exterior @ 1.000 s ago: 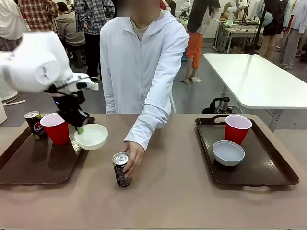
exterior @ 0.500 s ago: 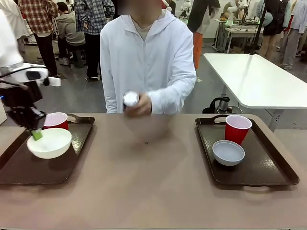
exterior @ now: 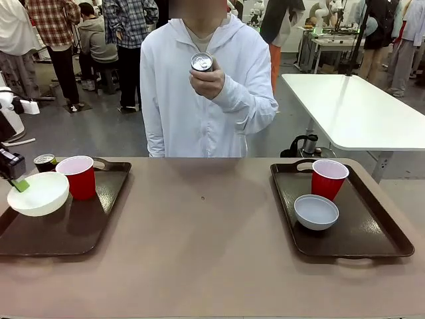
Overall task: Prepare tableware on both trays.
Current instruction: Pick up a Picnic Bowl from the table and place it on a Handle tray.
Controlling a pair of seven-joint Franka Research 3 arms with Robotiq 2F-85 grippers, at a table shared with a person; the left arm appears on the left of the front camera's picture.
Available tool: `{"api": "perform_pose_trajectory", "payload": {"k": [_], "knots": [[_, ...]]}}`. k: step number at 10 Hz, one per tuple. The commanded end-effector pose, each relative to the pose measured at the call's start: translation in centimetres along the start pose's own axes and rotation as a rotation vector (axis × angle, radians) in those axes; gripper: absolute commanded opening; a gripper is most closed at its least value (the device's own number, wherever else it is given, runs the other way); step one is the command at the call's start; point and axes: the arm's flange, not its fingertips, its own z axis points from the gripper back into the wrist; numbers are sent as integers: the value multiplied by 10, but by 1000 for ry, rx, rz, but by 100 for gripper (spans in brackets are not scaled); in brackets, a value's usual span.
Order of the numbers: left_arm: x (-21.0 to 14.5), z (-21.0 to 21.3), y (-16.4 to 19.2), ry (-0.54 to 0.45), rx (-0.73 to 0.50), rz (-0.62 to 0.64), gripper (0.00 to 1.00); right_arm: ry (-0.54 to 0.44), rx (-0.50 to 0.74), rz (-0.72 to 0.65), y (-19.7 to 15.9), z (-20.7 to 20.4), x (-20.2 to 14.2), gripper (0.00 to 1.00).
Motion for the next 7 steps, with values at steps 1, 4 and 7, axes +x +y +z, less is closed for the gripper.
{"api": "perform_pose_trajectory", "payload": {"k": [1,4,7], "knots": [[6,-26,21,-14,0,-31,1,1,-1,2,1,0,1,100],[10,-63,46,-11,5,25,1,1,-1,2,1,0,1,100],[9,-88,53,-2,-9,52,1,1,-1,2,1,0,1,100]]}}
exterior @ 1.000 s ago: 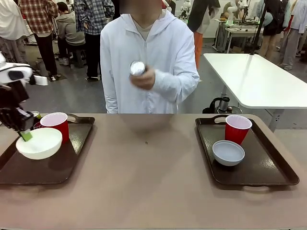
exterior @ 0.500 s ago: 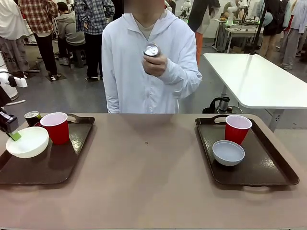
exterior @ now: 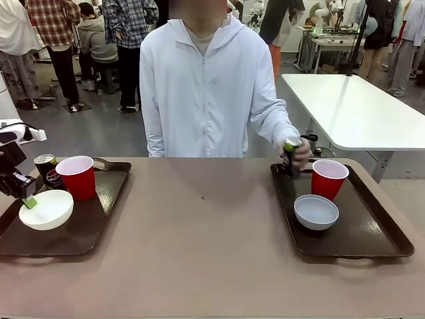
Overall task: Prepare tableware on both trays.
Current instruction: Pick up a Picnic Bowl from the table and place it on a Handle tray.
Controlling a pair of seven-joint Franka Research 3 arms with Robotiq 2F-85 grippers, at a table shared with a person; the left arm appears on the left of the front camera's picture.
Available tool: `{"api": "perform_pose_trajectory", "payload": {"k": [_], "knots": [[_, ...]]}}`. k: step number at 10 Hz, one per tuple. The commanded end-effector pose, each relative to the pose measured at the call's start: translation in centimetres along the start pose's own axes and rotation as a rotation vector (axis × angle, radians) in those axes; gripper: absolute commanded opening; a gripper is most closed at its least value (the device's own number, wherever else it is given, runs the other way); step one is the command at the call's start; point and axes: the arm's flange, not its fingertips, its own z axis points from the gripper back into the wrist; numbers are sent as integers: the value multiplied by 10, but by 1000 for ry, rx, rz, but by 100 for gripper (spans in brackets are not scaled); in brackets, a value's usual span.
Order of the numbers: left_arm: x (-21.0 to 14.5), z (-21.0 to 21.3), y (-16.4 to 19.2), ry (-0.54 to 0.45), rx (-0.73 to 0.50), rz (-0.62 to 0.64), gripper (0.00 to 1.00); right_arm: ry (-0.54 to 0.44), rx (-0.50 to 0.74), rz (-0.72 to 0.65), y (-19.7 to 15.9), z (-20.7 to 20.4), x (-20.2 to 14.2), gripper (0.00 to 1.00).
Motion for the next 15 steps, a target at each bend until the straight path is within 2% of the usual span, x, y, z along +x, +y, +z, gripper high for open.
{"api": "perform_pose_trajectory", "payload": {"k": [1,2,3,4,5,7,8,15], "knots": [[-2,-11,3,-21,-21,-17,1,1,-1,1,1,0,1,100],[-3,-12,3,-20,-12,-17,37,1,-1,1,1,0,1,100],[-2,-15,3,-15,-9,-14,15,1,-1,1,1,0,1,100],[-3,-19,3,-4,-7,-12,47,1,-1,1,1,0,1,100],[-2,-25,3,8,-3,-7,21,1,-1,1,1,0,1,100],[-1,-35,4,31,8,-1,21,1,-1,1,1,0,1,100],[-1,-37,4,38,10,-1,28,1,-1,1,1,0,1,100],[-9,1,-11,42,50,-19,100,1,-1,1,1,0,1,100]]}}
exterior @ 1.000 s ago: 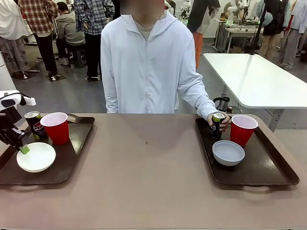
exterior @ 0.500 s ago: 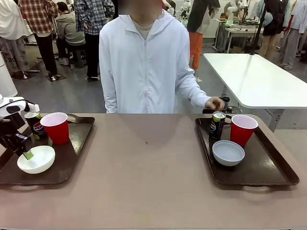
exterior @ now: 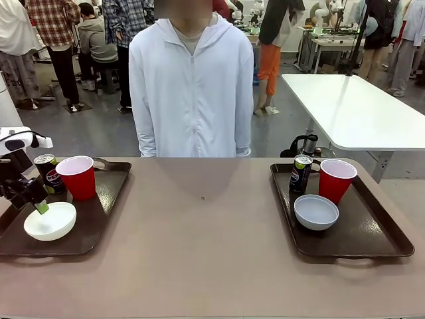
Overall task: Prepare tableware on both trays.
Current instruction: Pick up a Picnic Bowl from the table and place it on a Handle tray.
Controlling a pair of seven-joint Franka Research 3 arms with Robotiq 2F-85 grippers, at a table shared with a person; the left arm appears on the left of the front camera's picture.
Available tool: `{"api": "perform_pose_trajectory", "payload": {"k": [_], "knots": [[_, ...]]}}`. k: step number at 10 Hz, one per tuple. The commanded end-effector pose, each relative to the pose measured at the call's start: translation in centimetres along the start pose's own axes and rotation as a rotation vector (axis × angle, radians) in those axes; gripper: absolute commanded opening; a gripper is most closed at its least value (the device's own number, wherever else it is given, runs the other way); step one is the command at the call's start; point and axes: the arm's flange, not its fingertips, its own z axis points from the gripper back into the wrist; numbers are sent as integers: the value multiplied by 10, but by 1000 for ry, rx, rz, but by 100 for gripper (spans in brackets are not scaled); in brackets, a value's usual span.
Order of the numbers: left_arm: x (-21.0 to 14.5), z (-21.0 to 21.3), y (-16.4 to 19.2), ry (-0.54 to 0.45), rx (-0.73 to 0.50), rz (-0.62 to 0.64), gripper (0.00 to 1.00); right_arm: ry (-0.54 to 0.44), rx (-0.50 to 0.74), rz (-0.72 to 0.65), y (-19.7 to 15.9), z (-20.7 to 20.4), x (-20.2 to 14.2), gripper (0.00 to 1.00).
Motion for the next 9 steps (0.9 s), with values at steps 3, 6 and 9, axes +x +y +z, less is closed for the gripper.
{"api": "perform_pose_trajectory", "payload": {"k": [3,6,9], "knots": [[-19,31,-6,48,51,36,100,1,-1,1,1,0,1,100],[-6,16,-3,8,20,-4,100,1,-1,1,1,0,1,100],[-6,16,-3,8,20,-4,100,1,-1,1,1,0,1,100]]}}
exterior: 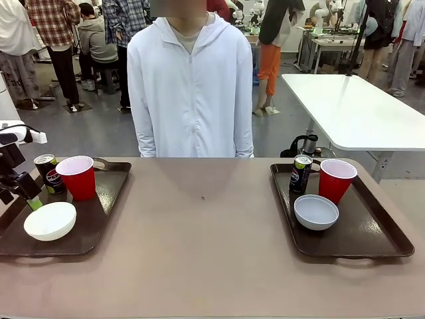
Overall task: Prepare tableware on both trays.
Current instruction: Pick up a Picnic Bowl from the table and place it on a Handle tray.
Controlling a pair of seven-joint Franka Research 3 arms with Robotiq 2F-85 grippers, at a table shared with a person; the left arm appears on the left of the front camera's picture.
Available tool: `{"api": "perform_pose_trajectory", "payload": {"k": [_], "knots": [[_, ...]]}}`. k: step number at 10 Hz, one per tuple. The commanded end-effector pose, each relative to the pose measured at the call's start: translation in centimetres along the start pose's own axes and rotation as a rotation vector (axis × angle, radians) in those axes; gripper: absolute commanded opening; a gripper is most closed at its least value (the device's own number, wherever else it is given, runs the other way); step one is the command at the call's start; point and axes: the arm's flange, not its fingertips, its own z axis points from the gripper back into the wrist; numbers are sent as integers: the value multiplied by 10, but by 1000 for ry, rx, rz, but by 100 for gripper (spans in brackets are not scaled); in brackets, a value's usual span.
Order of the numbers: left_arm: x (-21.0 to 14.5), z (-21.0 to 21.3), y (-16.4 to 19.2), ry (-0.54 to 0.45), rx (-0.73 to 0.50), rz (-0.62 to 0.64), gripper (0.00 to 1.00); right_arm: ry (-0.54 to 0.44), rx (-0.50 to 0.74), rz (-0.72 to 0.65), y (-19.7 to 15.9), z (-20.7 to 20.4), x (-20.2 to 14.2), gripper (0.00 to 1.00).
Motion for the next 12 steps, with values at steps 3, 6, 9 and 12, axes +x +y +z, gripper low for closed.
{"api": "perform_pose_trajectory", "payload": {"k": [3,6,9,12], "knots": [[3,-2,1,-18,-4,-8,100,1,-1,1,1,0,1,100],[9,25,-6,-55,-32,-1,100,1,-1,1,1,0,1,100],[-3,108,27,-211,-309,30,100,1,-1,1,1,0,1,100],[-25,127,107,-243,-776,111,100,1,-1,1,1,0,1,100]]}}
